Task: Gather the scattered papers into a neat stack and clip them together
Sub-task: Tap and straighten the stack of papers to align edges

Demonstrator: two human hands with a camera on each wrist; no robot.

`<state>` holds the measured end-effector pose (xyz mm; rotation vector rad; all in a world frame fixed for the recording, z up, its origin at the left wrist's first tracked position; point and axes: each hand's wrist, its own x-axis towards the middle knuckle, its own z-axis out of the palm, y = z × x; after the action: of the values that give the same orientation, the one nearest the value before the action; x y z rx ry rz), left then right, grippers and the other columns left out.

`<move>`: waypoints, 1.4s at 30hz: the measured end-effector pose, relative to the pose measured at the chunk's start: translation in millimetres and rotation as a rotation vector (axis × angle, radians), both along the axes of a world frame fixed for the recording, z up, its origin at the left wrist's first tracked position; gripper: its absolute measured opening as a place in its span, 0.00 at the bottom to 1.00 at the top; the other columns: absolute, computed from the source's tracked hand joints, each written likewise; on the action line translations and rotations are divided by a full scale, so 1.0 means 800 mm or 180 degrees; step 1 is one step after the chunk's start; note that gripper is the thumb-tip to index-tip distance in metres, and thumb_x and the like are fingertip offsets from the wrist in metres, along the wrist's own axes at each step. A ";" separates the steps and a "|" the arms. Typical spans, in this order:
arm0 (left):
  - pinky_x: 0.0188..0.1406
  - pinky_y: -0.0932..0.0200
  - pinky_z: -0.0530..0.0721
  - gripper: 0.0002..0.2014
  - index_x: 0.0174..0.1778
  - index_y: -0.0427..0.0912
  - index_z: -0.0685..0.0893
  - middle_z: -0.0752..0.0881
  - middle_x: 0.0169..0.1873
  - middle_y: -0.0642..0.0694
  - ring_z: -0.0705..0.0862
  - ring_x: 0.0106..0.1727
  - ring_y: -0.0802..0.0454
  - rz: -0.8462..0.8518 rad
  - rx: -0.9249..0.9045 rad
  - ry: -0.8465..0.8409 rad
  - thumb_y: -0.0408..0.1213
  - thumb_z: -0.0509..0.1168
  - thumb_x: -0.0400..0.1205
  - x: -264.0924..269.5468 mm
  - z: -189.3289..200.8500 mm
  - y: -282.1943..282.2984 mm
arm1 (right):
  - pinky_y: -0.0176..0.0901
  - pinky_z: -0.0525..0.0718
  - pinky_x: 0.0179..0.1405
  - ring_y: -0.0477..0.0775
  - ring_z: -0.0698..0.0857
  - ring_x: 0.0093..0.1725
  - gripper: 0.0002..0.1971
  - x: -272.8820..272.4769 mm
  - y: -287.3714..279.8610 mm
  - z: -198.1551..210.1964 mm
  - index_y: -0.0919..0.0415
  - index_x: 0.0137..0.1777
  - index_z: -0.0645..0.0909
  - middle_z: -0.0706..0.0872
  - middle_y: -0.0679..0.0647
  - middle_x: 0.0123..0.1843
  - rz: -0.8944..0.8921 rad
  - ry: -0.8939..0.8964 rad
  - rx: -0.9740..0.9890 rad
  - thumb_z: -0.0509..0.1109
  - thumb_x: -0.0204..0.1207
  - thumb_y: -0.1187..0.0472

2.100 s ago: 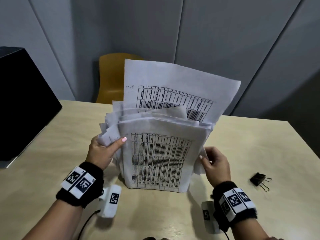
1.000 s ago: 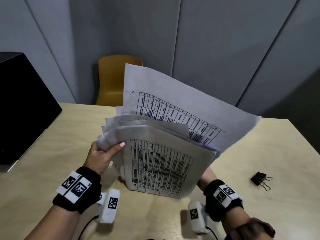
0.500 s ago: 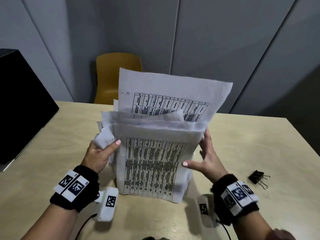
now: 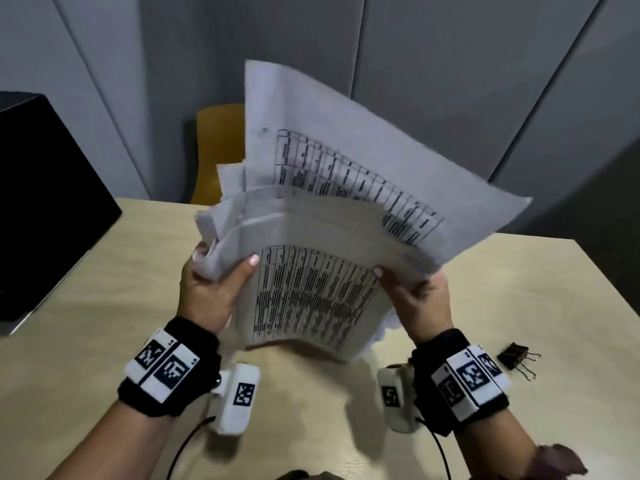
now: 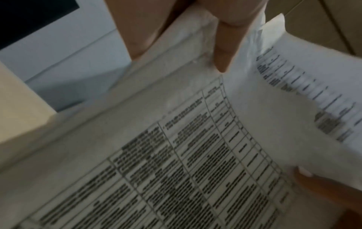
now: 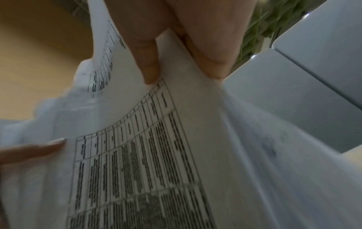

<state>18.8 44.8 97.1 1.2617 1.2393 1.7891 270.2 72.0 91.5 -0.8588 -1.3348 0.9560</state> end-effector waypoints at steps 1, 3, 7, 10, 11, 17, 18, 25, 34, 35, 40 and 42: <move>0.40 0.73 0.83 0.17 0.48 0.50 0.81 0.89 0.37 0.66 0.86 0.40 0.69 -0.0079 0.0060 0.0124 0.29 0.73 0.67 -0.001 0.004 0.000 | 0.28 0.84 0.46 0.33 0.87 0.45 0.20 0.006 0.000 0.000 0.51 0.48 0.86 0.91 0.34 0.42 0.0024 0.0107 0.0000 0.74 0.65 0.78; 0.41 0.73 0.83 0.26 0.52 0.54 0.77 0.89 0.40 0.64 0.86 0.42 0.69 -0.0243 0.0055 0.0180 0.32 0.76 0.61 -0.004 0.005 0.001 | 0.32 0.85 0.46 0.39 0.88 0.46 0.22 0.012 0.001 0.002 0.69 0.55 0.80 0.91 0.41 0.44 0.0032 0.0192 -0.0073 0.75 0.61 0.81; 0.43 0.71 0.84 0.33 0.56 0.55 0.76 0.89 0.45 0.55 0.87 0.45 0.66 -0.0367 -0.0066 0.0242 0.34 0.79 0.57 0.009 0.002 0.000 | 0.36 0.86 0.50 0.48 0.88 0.51 0.29 0.006 -0.001 -0.002 0.77 0.63 0.73 0.87 0.61 0.53 0.0096 -0.0049 -0.0197 0.78 0.60 0.79; 0.40 0.76 0.82 0.35 0.58 0.51 0.73 0.89 0.43 0.61 0.86 0.44 0.70 -0.0375 -0.0063 0.0178 0.20 0.77 0.61 0.008 0.000 0.000 | 0.35 0.86 0.48 0.46 0.88 0.49 0.27 0.004 -0.001 -0.010 0.76 0.62 0.73 0.87 0.61 0.53 0.0036 -0.0019 -0.0337 0.76 0.62 0.79; 0.41 0.75 0.82 0.36 0.60 0.50 0.74 0.88 0.46 0.57 0.86 0.46 0.69 -0.0347 -0.0097 0.0142 0.24 0.78 0.58 0.003 -0.004 0.000 | 0.34 0.86 0.46 0.44 0.89 0.48 0.26 0.006 -0.001 -0.015 0.74 0.62 0.74 0.88 0.58 0.51 0.0032 -0.0009 -0.0434 0.76 0.63 0.79; 0.53 0.58 0.86 0.28 0.55 0.37 0.84 0.91 0.45 0.49 0.87 0.54 0.44 -0.0066 -0.0740 -0.0130 0.42 0.79 0.60 -0.009 -0.043 0.007 | 0.31 0.86 0.41 0.34 0.88 0.37 0.20 -0.002 -0.004 -0.023 0.53 0.39 0.85 0.91 0.37 0.32 0.0204 -0.0093 -0.0785 0.68 0.69 0.82; 0.53 0.55 0.86 0.26 0.53 0.40 0.85 0.91 0.44 0.51 0.88 0.51 0.48 -0.0025 -0.0745 -0.0114 0.42 0.80 0.60 -0.008 -0.037 0.007 | 0.31 0.86 0.43 0.35 0.88 0.38 0.20 -0.003 -0.003 -0.018 0.54 0.36 0.88 0.91 0.38 0.33 0.0215 -0.0043 -0.0745 0.68 0.70 0.82; 0.54 0.57 0.85 0.41 0.61 0.39 0.80 0.90 0.54 0.46 0.87 0.55 0.50 -0.0720 -0.0460 0.0182 0.48 0.84 0.52 -0.018 0.004 0.002 | 0.36 0.86 0.44 0.48 0.90 0.46 0.25 0.013 -0.004 0.022 0.70 0.55 0.82 0.93 0.48 0.44 0.0422 0.0149 -0.0474 0.79 0.55 0.73; 0.51 0.66 0.84 0.35 0.61 0.30 0.80 0.90 0.53 0.45 0.87 0.57 0.51 -0.0758 -0.0454 0.0251 0.33 0.80 0.57 -0.020 -0.008 0.004 | 0.39 0.87 0.48 0.46 0.88 0.53 0.40 0.005 0.002 0.005 0.55 0.63 0.73 0.90 0.48 0.52 0.0572 0.0096 -0.0758 0.85 0.49 0.64; 0.50 0.68 0.84 0.31 0.59 0.33 0.82 0.91 0.50 0.49 0.88 0.56 0.54 -0.0785 -0.0472 0.0308 0.32 0.79 0.58 -0.014 -0.008 0.002 | 0.38 0.86 0.47 0.46 0.89 0.51 0.36 -0.001 0.000 0.004 0.56 0.62 0.74 0.91 0.48 0.50 0.0555 0.0041 -0.0766 0.83 0.51 0.67; 0.46 0.68 0.85 0.40 0.62 0.30 0.78 0.89 0.51 0.48 0.87 0.51 0.59 -0.0598 -0.0505 0.0046 0.40 0.79 0.54 -0.019 -0.014 0.006 | 0.33 0.85 0.44 0.42 0.88 0.46 0.27 -0.001 0.004 -0.006 0.57 0.57 0.78 0.91 0.45 0.45 0.0435 0.0080 -0.0785 0.79 0.58 0.74; 0.49 0.64 0.86 0.39 0.61 0.32 0.79 0.88 0.50 0.48 0.87 0.50 0.59 -0.0506 -0.0659 0.0001 0.40 0.81 0.53 -0.024 -0.025 0.006 | 0.33 0.85 0.42 0.41 0.89 0.45 0.23 0.004 0.006 -0.018 0.55 0.53 0.79 0.91 0.46 0.43 0.0425 0.0015 -0.0954 0.77 0.63 0.78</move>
<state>-0.6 50.0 77.0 1.2061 1.2520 1.5075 273.7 77.1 76.9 -1.0011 -1.2753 1.2843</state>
